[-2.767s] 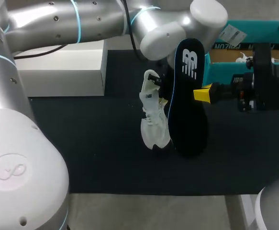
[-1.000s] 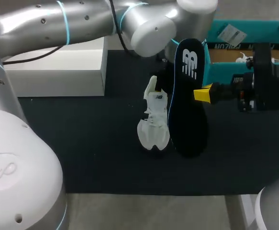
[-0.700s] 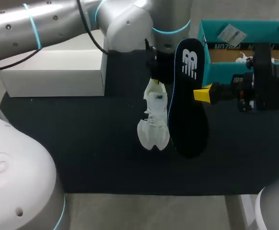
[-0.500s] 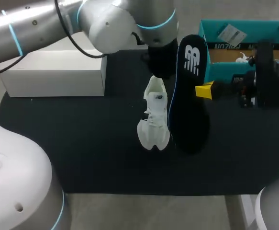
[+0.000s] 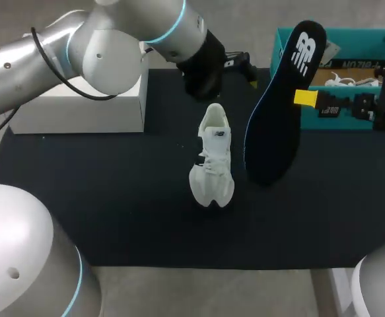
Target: Take the shoe out of the shoebox, open the shoe tongue, remove and reinsert the insole, then place the shoe into the shoebox
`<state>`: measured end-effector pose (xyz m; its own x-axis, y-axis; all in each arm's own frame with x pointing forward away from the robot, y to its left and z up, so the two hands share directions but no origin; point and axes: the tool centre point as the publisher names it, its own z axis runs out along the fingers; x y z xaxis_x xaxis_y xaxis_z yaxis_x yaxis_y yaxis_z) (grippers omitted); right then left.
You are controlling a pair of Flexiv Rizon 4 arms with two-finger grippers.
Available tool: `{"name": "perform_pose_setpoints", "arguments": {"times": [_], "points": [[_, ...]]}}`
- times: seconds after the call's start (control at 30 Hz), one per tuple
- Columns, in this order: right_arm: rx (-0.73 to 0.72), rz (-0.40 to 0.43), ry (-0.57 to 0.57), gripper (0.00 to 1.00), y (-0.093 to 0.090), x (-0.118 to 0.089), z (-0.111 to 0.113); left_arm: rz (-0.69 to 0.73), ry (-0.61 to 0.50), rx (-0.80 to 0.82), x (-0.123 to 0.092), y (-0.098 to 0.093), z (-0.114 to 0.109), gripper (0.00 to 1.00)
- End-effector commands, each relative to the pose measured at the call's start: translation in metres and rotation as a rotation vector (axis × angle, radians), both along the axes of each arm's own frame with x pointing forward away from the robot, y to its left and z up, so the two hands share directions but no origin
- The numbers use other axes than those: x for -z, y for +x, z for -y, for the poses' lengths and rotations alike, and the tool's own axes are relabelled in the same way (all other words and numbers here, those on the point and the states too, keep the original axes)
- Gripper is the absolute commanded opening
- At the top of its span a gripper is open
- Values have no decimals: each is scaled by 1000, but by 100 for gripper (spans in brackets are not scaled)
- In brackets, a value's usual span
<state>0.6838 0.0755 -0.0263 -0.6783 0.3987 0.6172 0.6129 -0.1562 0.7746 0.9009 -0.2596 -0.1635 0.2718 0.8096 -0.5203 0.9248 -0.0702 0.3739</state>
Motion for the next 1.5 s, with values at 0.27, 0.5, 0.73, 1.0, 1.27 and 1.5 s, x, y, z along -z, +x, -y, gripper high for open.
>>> {"name": "perform_pose_setpoints", "arguments": {"times": [0.27,0.5,0.73,1.0,1.27,1.5], "points": [[4,-31,-8,0,32,-7,5,-32,-222,78,-6,-2,-10,100],[4,-31,-8,0,32,-7,5,-32,-222,78,-6,-2,-10,100],[4,-31,-8,0,32,-7,5,-32,-222,78,-6,-2,-10,100],[0,-170,88,0,69,-1,28,-43,-449,72,-48,9,-4,100],[-16,-272,152,0,115,22,51,-42,-619,128,-87,6,3,100],[-91,-348,201,0,147,25,59,-25,-702,165,-103,-4,5,100]]}}
